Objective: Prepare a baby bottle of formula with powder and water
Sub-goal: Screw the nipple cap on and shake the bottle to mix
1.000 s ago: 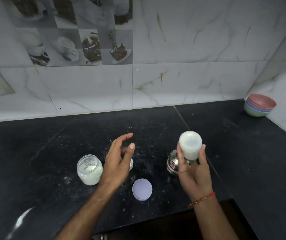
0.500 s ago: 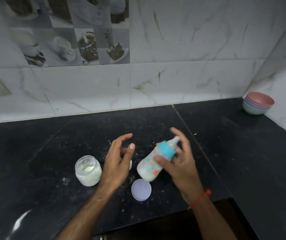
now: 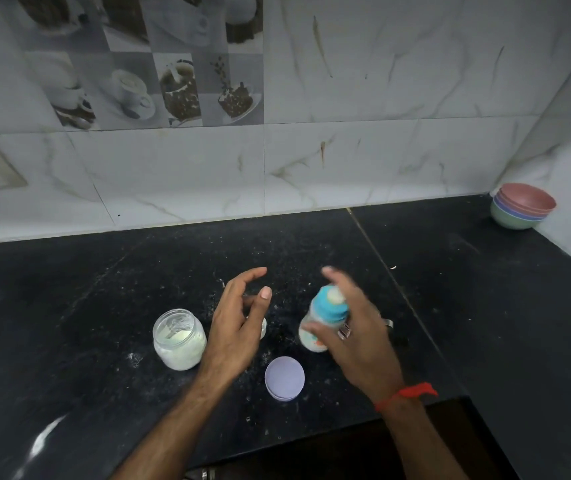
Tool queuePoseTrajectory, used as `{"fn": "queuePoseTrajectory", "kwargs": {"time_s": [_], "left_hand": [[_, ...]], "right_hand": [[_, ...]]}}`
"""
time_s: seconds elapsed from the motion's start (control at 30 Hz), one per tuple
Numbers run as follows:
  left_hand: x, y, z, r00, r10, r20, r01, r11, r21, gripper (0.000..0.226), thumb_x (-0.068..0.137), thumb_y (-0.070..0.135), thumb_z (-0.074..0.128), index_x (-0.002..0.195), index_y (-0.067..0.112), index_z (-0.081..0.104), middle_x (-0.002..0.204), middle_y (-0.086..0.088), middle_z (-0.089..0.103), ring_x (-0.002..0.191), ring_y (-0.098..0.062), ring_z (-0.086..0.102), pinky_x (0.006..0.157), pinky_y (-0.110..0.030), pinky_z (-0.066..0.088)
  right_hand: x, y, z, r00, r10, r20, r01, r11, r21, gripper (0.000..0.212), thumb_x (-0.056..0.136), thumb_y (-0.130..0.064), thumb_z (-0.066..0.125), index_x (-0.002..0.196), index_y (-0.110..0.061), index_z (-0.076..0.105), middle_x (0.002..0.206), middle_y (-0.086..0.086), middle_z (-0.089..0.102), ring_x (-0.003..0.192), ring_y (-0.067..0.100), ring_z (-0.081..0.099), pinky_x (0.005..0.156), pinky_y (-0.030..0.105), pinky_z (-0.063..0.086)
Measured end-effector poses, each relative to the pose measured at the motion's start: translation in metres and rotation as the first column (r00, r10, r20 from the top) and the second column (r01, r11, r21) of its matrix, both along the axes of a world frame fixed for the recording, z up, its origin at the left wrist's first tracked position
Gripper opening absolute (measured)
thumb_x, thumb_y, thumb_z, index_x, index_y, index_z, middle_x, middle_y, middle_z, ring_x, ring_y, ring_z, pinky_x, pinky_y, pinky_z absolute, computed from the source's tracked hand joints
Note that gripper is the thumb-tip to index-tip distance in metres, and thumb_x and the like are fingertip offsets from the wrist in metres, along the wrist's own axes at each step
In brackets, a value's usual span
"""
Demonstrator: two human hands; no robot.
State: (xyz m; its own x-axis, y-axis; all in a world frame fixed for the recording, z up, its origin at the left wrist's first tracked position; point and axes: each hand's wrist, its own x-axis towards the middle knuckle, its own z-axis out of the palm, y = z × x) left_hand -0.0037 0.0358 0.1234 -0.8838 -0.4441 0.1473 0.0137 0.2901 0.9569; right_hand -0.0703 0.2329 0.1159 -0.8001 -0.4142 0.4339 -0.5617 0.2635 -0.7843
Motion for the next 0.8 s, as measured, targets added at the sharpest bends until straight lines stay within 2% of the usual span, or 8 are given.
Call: {"fn": "queuePoseTrajectory", "kwargs": {"time_s": [0.1,0.2,0.3,0.43,0.57,0.67,0.73,0.8], "left_hand": [[-0.001,0.002,-0.001,1.000,-0.013,-0.006,0.013,1.000,-0.010,0.031,0.106,0.030,0.057,0.134,0.042,0.058,0.136,0.013,0.060,0.102,0.000,0.067,0.091,-0.045,0.060],[0.000,0.001,-0.001,1.000,-0.006,-0.014,0.006,1.000,-0.004,0.030,0.106,0.031,0.057,0.131,0.047,0.057,0.134,0.013,0.060,0.103,-0.003,0.068,0.091,-0.045,0.060],[0.000,-0.002,-0.002,1.000,0.012,-0.011,-0.012,1.000,0.010,0.030,0.106,0.031,0.058,0.131,0.048,0.058,0.133,0.014,0.060,0.104,-0.006,0.068,0.092,-0.047,0.060],[0.001,-0.001,-0.004,1.000,0.011,-0.006,-0.011,1.000,0.018,0.029,0.105,0.032,0.058,0.132,0.046,0.059,0.131,0.012,0.061,0.102,-0.006,0.068,0.090,-0.048,0.060],[-0.001,0.001,-0.004,1.000,-0.012,-0.014,0.012,1.000,-0.002,0.031,0.106,0.031,0.058,0.134,0.043,0.058,0.135,0.014,0.059,0.102,-0.002,0.068,0.088,-0.043,0.061],[-0.001,0.001,-0.003,1.000,-0.026,-0.014,0.026,1.000,-0.010,0.031,0.106,0.031,0.057,0.135,0.043,0.058,0.137,0.015,0.058,0.104,0.000,0.067,0.089,-0.038,0.061],[-0.001,0.000,-0.003,1.000,-0.026,-0.017,0.026,1.000,-0.011,0.031,0.106,0.031,0.057,0.135,0.043,0.057,0.137,0.015,0.058,0.104,0.000,0.067,0.089,-0.039,0.061],[0.000,-0.002,-0.003,1.000,-0.015,-0.018,0.015,1.000,-0.012,0.031,0.106,0.031,0.057,0.134,0.044,0.058,0.135,0.015,0.058,0.102,0.000,0.067,0.089,-0.041,0.061]], "right_hand": [[0.001,-0.003,-0.004,0.986,0.111,-0.124,-0.051,0.912,0.407,0.082,0.093,-0.035,0.076,0.151,-0.062,0.025,0.147,-0.017,0.047,0.130,0.002,0.051,0.107,0.033,0.052],[0.005,-0.009,0.000,0.985,0.008,-0.174,-0.012,1.000,-0.021,0.077,0.086,-0.021,0.086,0.143,-0.048,0.043,0.144,-0.013,0.054,0.132,0.007,0.055,0.108,0.032,0.050],[0.010,-0.006,0.006,0.906,-0.208,-0.368,-0.008,0.862,-0.507,0.071,0.078,0.001,0.089,0.128,-0.021,0.044,0.134,0.012,0.060,0.118,0.042,0.065,0.095,0.045,0.059],[0.016,-0.010,0.019,0.836,-0.262,-0.482,-0.056,0.834,-0.549,0.065,0.084,-0.004,0.086,0.130,-0.023,0.045,0.132,0.019,0.059,0.110,0.051,0.066,0.090,0.053,0.060],[0.010,-0.012,0.009,0.976,-0.072,-0.205,0.049,0.992,-0.119,0.067,0.089,-0.022,0.083,0.142,-0.040,0.044,0.138,0.001,0.055,0.130,0.010,0.055,0.107,0.023,0.045],[0.001,-0.006,-0.006,0.999,0.040,0.028,-0.048,0.887,0.460,0.086,0.093,-0.029,0.077,0.151,-0.061,0.022,0.141,-0.015,0.046,0.123,-0.002,0.046,0.107,0.026,0.046],[0.000,-0.005,-0.008,0.995,0.052,0.091,-0.089,0.874,0.478,0.089,0.092,-0.029,0.077,0.150,-0.065,0.020,0.142,-0.016,0.047,0.125,0.000,0.047,0.109,0.032,0.047],[0.001,-0.006,-0.004,0.985,0.024,0.169,-0.058,0.977,0.204,0.087,0.088,-0.026,0.082,0.148,-0.062,0.031,0.143,-0.018,0.052,0.126,0.002,0.053,0.107,0.029,0.047]]}}
